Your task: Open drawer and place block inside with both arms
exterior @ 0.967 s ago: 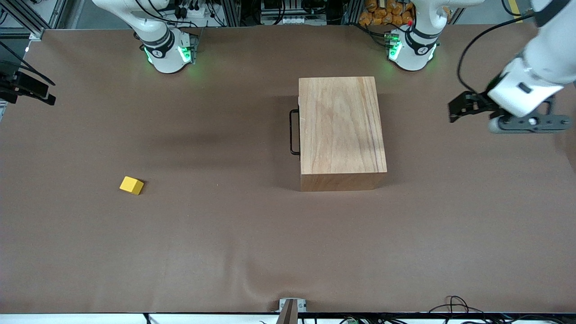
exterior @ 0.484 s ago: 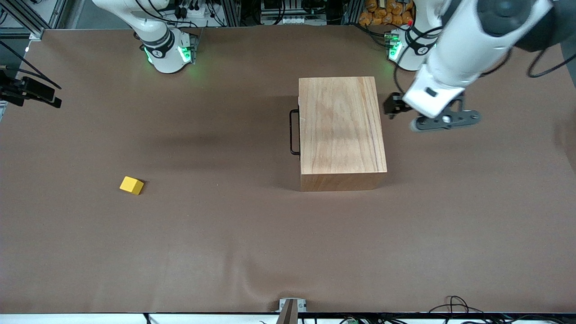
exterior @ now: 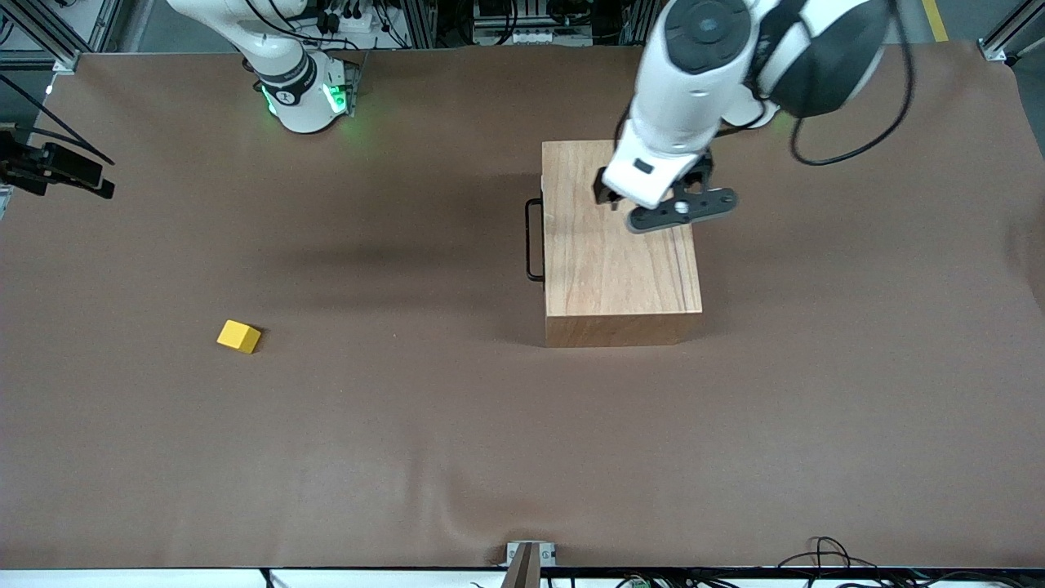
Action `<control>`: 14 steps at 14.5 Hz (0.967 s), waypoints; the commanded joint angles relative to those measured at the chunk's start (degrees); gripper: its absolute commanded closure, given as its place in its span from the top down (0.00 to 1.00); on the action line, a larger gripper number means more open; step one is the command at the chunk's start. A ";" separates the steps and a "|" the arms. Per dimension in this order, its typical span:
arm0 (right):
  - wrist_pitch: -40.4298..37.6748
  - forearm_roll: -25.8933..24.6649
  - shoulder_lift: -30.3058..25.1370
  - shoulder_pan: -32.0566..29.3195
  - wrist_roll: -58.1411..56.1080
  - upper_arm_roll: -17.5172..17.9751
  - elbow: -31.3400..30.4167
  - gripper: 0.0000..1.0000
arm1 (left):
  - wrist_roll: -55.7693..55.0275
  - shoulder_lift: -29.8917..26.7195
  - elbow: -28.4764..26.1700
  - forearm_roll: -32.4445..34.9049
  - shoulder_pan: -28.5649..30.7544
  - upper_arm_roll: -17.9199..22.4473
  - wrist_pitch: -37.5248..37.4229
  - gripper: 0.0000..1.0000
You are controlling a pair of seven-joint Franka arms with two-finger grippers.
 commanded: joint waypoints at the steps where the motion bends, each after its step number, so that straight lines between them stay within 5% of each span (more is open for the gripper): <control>1: 0.33 0.30 -1.04 0.40 0.03 -0.52 -0.56 1.00 | -6.83 5.90 6.14 1.22 -5.48 0.84 -0.15 1.00; 14: -4.07 0.21 -1.66 -0.83 -1.55 -1.57 -0.04 1.00 | -16.97 19.36 10.99 11.07 -18.07 1.46 12.67 1.00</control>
